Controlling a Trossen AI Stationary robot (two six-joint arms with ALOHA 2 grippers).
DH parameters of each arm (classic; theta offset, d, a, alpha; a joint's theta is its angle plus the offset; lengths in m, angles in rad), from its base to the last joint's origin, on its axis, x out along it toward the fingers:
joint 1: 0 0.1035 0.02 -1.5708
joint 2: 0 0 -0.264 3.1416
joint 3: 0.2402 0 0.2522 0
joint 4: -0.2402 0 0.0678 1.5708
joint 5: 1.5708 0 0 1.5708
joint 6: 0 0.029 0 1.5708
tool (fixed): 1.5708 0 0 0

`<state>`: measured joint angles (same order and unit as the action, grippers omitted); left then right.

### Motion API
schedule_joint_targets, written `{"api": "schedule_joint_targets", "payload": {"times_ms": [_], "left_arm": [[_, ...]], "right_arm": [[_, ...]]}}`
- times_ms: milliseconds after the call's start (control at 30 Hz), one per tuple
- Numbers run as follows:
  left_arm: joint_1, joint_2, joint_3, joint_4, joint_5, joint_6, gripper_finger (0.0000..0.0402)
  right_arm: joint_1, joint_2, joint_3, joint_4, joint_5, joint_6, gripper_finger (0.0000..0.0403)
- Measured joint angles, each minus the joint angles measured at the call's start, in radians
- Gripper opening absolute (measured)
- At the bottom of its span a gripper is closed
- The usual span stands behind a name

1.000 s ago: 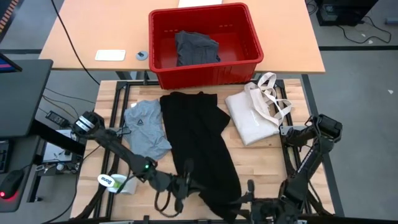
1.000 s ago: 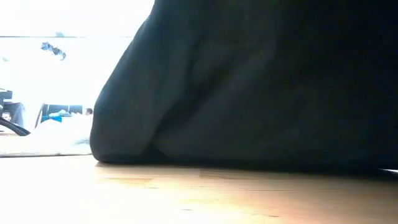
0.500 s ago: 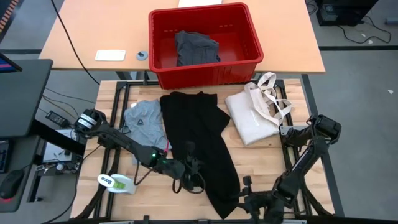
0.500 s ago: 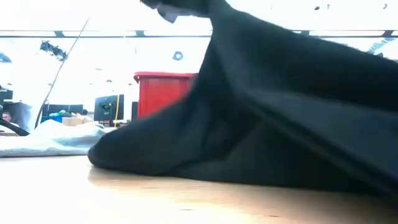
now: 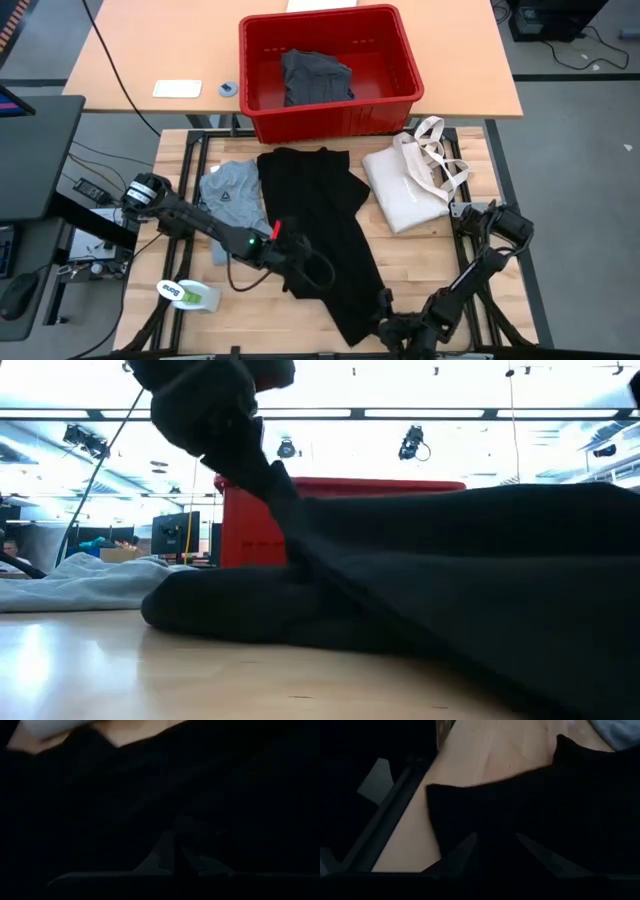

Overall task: Fold Laundry from Bin
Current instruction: Fold the black shirt

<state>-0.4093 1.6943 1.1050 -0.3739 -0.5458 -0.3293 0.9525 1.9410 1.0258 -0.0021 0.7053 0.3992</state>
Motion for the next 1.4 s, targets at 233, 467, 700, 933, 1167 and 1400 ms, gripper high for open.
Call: {"api": "schedule_joint_targets", "payload": {"times_ms": [233, 467, 700, 933, 1167, 1400], "left_arm": [[0.034, 0.000, 0.000, -0.062, -0.001, -0.037, 0.0002], [0.043, 0.000, 0.000, -0.064, 0.001, -0.026, 0.0002], [0.039, 0.000, 0.000, -0.065, 0.004, -0.023, 0.0002], [0.015, 0.000, 0.000, -0.059, 0.018, -0.017, 0.0002], [-0.045, -0.008, 0.002, -0.035, 0.020, -0.016, 0.0002], [-0.128, -0.101, 0.002, 0.162, 0.111, 0.147, 0.0002]], "right_arm": [[-0.013, 0.004, 0.001, 0.062, -0.045, -0.018, 0.0173], [-0.029, 0.004, 0.002, 0.009, -0.045, -0.028, 0.0260], [-0.078, 0.092, 0.007, 0.035, -0.056, -0.017, 0.0298], [-0.077, 0.065, 0.002, 0.019, -0.118, 0.002, 0.0136], [-0.085, 0.032, 0.002, -0.012, -0.272, 0.047, 0.0019], [-0.051, -0.228, 0.001, -0.080, -0.168, -0.007, 0.0009]]}}
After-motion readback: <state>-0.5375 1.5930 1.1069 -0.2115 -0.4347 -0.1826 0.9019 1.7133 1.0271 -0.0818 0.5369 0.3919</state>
